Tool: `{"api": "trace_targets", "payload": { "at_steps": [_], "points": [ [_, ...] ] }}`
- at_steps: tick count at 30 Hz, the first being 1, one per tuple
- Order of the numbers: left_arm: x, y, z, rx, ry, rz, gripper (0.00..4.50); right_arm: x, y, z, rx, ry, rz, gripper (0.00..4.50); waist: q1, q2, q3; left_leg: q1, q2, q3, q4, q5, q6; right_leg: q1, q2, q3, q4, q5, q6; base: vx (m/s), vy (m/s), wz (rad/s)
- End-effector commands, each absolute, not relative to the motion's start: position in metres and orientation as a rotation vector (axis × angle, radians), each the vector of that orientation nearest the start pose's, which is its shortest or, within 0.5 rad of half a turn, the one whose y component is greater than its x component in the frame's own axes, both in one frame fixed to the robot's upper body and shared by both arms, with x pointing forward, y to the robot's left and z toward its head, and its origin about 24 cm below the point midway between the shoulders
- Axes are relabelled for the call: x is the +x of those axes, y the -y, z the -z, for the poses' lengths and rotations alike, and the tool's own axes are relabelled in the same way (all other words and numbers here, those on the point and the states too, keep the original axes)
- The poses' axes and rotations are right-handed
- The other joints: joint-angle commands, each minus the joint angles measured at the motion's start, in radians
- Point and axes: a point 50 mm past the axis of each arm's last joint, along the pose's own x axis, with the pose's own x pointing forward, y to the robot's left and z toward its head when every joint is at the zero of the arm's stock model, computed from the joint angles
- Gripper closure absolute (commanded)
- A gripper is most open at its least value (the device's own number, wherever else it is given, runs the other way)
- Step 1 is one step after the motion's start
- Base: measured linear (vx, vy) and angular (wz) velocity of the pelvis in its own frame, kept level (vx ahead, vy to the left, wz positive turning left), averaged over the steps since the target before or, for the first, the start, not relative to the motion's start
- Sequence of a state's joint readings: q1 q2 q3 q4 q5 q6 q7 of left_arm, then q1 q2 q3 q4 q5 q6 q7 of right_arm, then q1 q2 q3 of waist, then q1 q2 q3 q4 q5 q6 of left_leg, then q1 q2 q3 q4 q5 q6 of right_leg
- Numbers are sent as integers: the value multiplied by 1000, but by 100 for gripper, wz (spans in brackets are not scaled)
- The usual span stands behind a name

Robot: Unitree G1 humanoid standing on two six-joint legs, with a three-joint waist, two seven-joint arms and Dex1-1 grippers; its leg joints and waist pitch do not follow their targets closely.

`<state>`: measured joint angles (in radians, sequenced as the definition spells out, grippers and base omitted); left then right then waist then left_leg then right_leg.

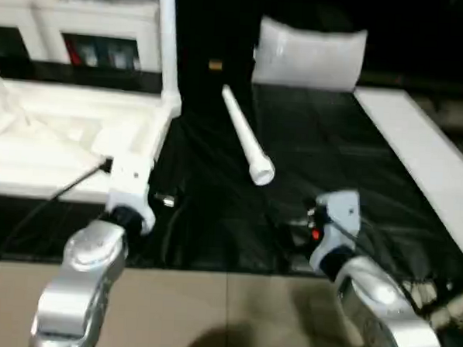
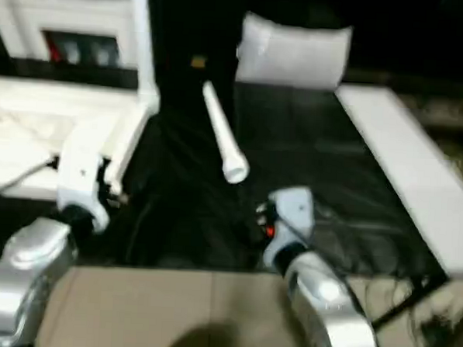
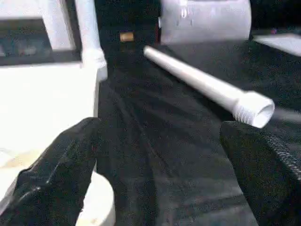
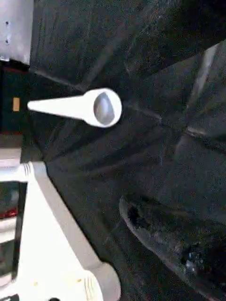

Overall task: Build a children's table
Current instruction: Move to table

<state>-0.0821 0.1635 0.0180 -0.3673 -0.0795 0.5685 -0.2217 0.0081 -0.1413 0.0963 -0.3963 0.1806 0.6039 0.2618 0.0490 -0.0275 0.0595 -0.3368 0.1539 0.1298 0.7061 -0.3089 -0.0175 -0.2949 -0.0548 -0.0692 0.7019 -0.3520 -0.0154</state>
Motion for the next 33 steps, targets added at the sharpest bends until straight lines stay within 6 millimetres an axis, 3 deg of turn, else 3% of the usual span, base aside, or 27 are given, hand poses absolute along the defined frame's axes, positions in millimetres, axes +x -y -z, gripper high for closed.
{"api": "trace_targets", "payload": {
  "at_steps": [1,3,4,5,6,7,8,10,11,12,13,14,15,16,17,18,19,21,22,23,24,25,26,28,29,31,33],
  "points": [
    [262,-159,-101,100,-107,241,9,240,125,-75,30,-222,-432,0,26,-18,-40,-88,13,-30,11,27,61,72,-171,168,-227,-635,-79,87,-21,8],
    [262,-159,-102,109,-103,245,9,240,125,-75,29,-225,-439,0,27,14,-50,-79,22,-23,-65,125,68,83,-103,90,-209,-368,-166,101,6,9],
    [263,-159,-102,117,-103,247,9,240,124,-74,32,-228,-446,0,9,52,-47,-30,54,-37,-145,93,61,56,-41,27,-184,-268,-155,147,65,4],
    [262,-160,-102,127,-104,247,9,242,123,-73,45,-241,-464,0,-27,76,-48,46,104,-103,-192,-88,102,7,2,-7,-115,-206,-121,147,65,4],
    [262,-160,-102,127,-104,247,9,242,123,-73,46,-242,-464,0,-51,70,-51,97,136,-134,-209,-208,137,-30,-5,0,-76,-170,-123,199,36,1],
    [261,-160,-102,128,-105,247,9,243,122,-72,46,-248,-466,0,-64,55,-73,108,118,-241,-228,-180,378,-38,-3,-13,-8,-78,-50,192,-3,26],
    [261,-160,-102,130,-105,247,9,243,122,-72,42,-249,-466,0,-89,62,-70,134,71,-250,-191,-59,562,-82,-6,5,-17,-66,-3,192,-3,26],
    [261,-160,-101,129,-106,249,9,244,122,-73,35,-246,-463,0,-97,42,-67,109,30,-247,-182,36,590,-67,-26,38,-55,-32,4,152,-29,68],
    [261,-160,-101,131,-108,257,9,246,122,-74,23,-231,-450,0,-28,-19,-47,-122,-83,-83,13,30,388,136,-202,153,-254,69,57,153,-30,80],
    [261,-159,-101,132,-109,263,9,246,121,-75,19,-225,-449,0,-38,-25,-55,-139,-55,-76,49,10,310,153,-246,150,-256,36,92,141,-13,56],
    [261,-159,-101,133,-110,266,9,246,121,-75,18,-222,-449,0,-23,-21,-60,-142,-41,-63,42,66,183,147,-216,54,-252,64,131,157,-18,41],
    [261,-159,-101,135,-112,270,9,246,121,-76,17,-222,-447,0,-18,-19,-61,-131,-32,-45,-1,110,178,161,-174,10,-263,79,101,157,-18,41],
    [261,-159,-101,135,-112,270,9,246,121,-76,18,-223,-447,0,-25,25,-66,-65,0,-52,-64,117,119,135,-125,32,-247,14,48,185,-23,45],
    [261,-159,-100,136,-114,274,9,246,121,-76,21,-225,-447,0,-26,19,-57,-46,17,-45,-104,122,124,132,-75,5,-239,-38,6,239,-10,19],
    [260,-159,-100,142,-121,281,9,245,122,-77,18,-226,-451,0,-73,83,-80,143,143,-198,-175,132,388,-36,19,-32,-29,-79,46,239,-10,19],
    [260,-159,-99,142,-122,282,9,245,122,-77,17,-226,-451,0,-82,71,-104,182,184,-231,-155,221,484,-85,1,-14,27,-124,63,261,-15,6],
    [260,-158,-98,148,-129,289,9,246,124,-78,15,-227,-451,0,-66,76,-107,164,164,-213,-125,422,518,-132,-16,7,62,-79,102,201,-6,7],
    [259,-157,-98,152,-132,295,9,248,125,-79,11,-227,-449,0,-65,57,-90,88,112,-113,-153,535,444,-144,-8,8,84,98,147,176,-3,6],
    [259,-157,-98,155,-134,301,9,249,125,-80,9,-226,-446,0,-66,23,-73,53,93,-70,-183,417,424,-138,-19,28,34,205,98,127,-41,-2],
    [258,-155,-96,175,-149,317,9,254,126,-83,3,-225,-428,0,-56,-13,-52,16,21,-3,-189,117,348,-95,-36,56,-98,257,24,127,-41,-2],
    [258,-155,-96,175,-149,317,9,254,126,-83,3,-225,-428,0,-43,-43,-46,-23,-17,27,-182,-76,270,-50,-41,95,-157,71,65,96,-111,0],
    [257,-154,-96,179,-152,328,9,257,128,-84,-1,-228,-414,0,-24,-49,-54,17,-61,-1,0,-115,157,-40,-170,198,-259,-593,47,89,-109,-5],
    [256,-151,-96,182,-155,357,9,261,129,-85,-7,-242,-390,0,-23,-43,-63,-9,-50,-30,20,-65,115,-9,-194,218,-251,-681,-20,89,-109,-5],
    [253,-147,-96,192,-173,437,9,273,130,-88,-41,-277,-355,0,-22,-14,-63,-55,-14,-73,-27,95,10,18,-169,200,-188,-264,-178,90,-46,-6],
    [253,-146,-95,193,-183,456,9,277,131,-89,-51,-296,-344,0,-34,3,-64,-56,2,-66,-103,235,-17,4,-103,131,-145,20,-214,79,-35,-4],
    [252,-145,-95,202,-205,501,9,287,133,-89,-53,-346,-314,0,-49,49,-75,-7,31,-68,-115,457,-60,-42,-35,82,-89,371,-188,85,47,-6],
    [251,-145,-95,221,-232,562,9,298,135,-88,-46,-413,-285,0,-57,43,-80,2,18,-67,-110,569,-92,-34,-37,82,-90,510,-206,78,58,-3]
  ]
}}
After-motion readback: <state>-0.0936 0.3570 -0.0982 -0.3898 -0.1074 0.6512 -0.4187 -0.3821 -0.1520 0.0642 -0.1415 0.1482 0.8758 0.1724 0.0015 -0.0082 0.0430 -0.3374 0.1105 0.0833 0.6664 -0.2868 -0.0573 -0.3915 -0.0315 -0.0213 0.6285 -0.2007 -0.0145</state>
